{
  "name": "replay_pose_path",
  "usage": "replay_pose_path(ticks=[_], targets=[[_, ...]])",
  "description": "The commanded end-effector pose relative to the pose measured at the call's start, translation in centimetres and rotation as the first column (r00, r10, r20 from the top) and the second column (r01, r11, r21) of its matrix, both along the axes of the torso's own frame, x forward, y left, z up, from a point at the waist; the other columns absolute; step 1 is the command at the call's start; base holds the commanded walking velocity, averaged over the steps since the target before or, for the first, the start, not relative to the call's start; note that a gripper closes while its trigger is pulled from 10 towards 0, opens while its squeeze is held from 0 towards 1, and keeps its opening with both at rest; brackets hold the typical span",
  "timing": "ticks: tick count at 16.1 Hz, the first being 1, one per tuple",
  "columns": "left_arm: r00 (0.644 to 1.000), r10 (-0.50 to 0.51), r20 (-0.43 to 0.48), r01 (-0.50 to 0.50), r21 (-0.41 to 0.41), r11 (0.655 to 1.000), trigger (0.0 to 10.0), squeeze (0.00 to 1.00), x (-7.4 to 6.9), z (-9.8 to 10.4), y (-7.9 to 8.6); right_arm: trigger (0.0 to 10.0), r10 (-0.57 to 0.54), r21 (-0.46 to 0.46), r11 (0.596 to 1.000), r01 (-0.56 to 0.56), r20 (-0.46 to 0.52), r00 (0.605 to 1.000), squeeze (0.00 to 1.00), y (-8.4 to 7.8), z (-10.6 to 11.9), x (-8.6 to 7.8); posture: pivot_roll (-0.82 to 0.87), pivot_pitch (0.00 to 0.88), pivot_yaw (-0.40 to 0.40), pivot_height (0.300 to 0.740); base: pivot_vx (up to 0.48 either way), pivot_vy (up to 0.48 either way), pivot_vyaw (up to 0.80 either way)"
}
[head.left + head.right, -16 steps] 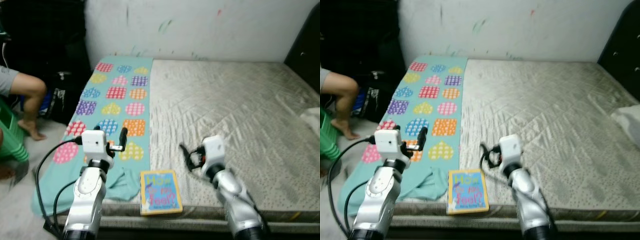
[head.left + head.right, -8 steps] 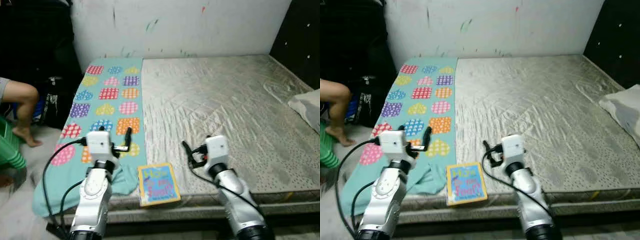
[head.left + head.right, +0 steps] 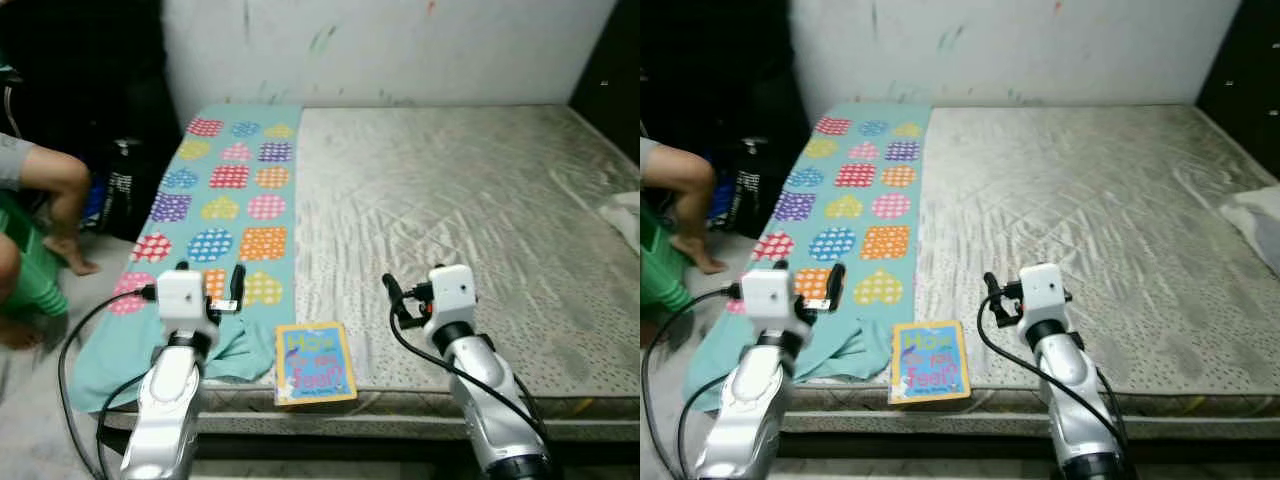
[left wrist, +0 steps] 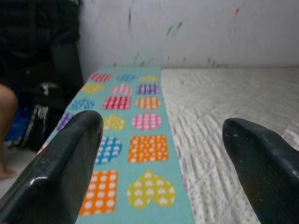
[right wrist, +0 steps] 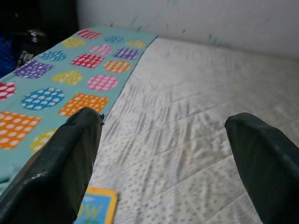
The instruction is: Clean up the room
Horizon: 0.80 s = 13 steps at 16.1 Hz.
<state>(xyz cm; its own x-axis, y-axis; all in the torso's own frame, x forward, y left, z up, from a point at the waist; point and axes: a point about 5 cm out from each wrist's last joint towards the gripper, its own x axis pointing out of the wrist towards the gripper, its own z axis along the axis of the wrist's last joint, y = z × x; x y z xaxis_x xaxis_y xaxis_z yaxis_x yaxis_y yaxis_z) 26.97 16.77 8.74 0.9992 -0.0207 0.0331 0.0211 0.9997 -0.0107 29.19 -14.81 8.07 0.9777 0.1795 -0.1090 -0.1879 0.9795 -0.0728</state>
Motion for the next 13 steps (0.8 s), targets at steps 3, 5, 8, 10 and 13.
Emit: replay_pose_path(ticks=[3,5,8,10,13], targets=[[1.000,-0.014,0.013,0.014,0.004,1.000,10.0,0.00,0.2,0.7,0.0,10.0,-0.033,0.001,0.999,0.033,-0.020,0.999,0.00,-0.4,-0.1,-0.3,-0.02,0.000,0.006,0.740,0.000,0.000,-0.46],[0.998,-0.041,0.037,0.041,-0.005,0.999,10.0,0.00,0.9,1.5,-0.6,10.0,-0.029,0.000,1.000,0.029,-0.007,1.000,0.00,0.2,0.6,0.3,-0.02,0.000,0.000,0.740,0.000,0.000,0.00],[0.997,-0.060,0.040,0.061,-0.018,0.998,10.0,0.00,1.1,2.0,-1.0,10.0,-0.066,0.022,0.997,0.067,-0.032,0.997,0.00,0.5,0.1,0.6,0.00,0.000,0.025,0.740,0.000,0.000,-0.27],[0.997,-0.056,0.044,0.057,-0.036,0.998,10.0,0.00,0.9,2.3,-0.8,10.0,-0.087,0.013,0.996,0.088,-0.027,0.996,0.00,0.3,0.1,0.6,0.00,0.000,0.030,0.740,0.000,0.000,-0.80],[0.999,-0.019,0.051,0.020,-0.012,1.000,10.0,0.00,0.7,2.7,0.0,10.0,-0.104,0.027,0.994,0.104,-0.026,0.994,0.00,-0.3,0.4,0.9,0.01,0.000,0.029,0.740,0.000,0.000,-0.73]])
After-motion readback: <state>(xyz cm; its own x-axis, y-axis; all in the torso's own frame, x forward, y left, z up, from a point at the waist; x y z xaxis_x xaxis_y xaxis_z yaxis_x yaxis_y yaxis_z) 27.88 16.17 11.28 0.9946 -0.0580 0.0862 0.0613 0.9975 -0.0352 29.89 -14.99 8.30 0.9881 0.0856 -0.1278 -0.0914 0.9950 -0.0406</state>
